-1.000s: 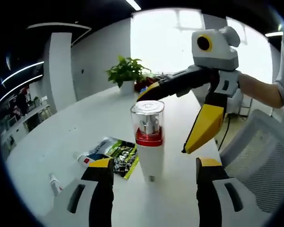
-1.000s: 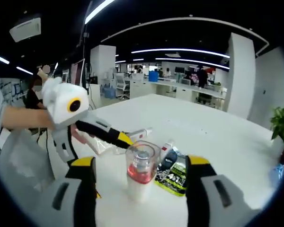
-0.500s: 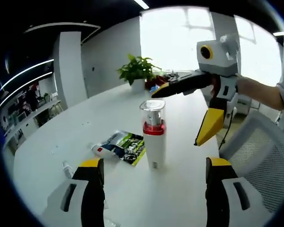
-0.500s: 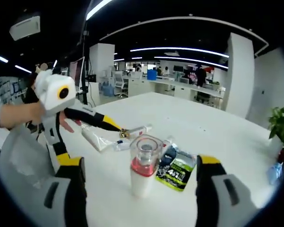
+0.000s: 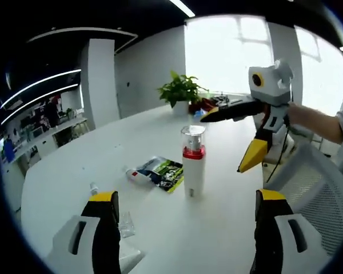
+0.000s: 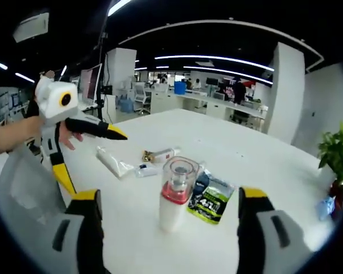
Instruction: Arrange the skincare products in the storage area until every visible bottle or jar stands upright without overlapping.
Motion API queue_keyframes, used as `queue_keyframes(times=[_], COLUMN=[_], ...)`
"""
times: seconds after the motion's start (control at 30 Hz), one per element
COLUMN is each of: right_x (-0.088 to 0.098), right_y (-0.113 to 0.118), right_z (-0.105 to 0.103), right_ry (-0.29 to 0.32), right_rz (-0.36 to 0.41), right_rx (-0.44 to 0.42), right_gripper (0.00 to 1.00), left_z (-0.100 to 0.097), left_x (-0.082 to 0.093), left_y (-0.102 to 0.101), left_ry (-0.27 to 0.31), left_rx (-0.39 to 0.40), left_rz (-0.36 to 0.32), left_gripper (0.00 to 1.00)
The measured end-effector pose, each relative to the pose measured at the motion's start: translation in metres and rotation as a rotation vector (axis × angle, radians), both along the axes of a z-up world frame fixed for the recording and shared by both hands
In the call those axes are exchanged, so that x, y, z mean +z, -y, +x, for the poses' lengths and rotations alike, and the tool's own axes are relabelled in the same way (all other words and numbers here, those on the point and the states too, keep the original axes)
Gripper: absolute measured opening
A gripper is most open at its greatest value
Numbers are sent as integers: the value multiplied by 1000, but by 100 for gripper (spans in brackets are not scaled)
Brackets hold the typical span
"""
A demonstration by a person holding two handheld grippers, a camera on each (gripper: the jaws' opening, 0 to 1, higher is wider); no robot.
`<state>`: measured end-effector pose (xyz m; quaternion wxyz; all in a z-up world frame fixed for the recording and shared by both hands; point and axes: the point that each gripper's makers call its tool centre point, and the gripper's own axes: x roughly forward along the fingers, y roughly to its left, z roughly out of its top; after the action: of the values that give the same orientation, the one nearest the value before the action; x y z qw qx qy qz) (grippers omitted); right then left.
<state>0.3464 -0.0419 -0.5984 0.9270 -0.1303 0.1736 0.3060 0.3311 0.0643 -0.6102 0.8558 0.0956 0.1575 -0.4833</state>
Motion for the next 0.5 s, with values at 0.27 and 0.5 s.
queue_keyframes(times=[0.27, 0.5], right_x=[-1, -8], right_y=[-2, -6], right_z=[-10, -21], right_ry=[-6, -26], right_rz=[-3, -17], right_rx=[1, 7], right_gripper=[99, 99], left_z=[5, -4], left_x=[19, 18], left_y=[-27, -46], left_ry=[78, 40], left_rx=[137, 183], left_rz=[-42, -63], left_gripper=[97, 97])
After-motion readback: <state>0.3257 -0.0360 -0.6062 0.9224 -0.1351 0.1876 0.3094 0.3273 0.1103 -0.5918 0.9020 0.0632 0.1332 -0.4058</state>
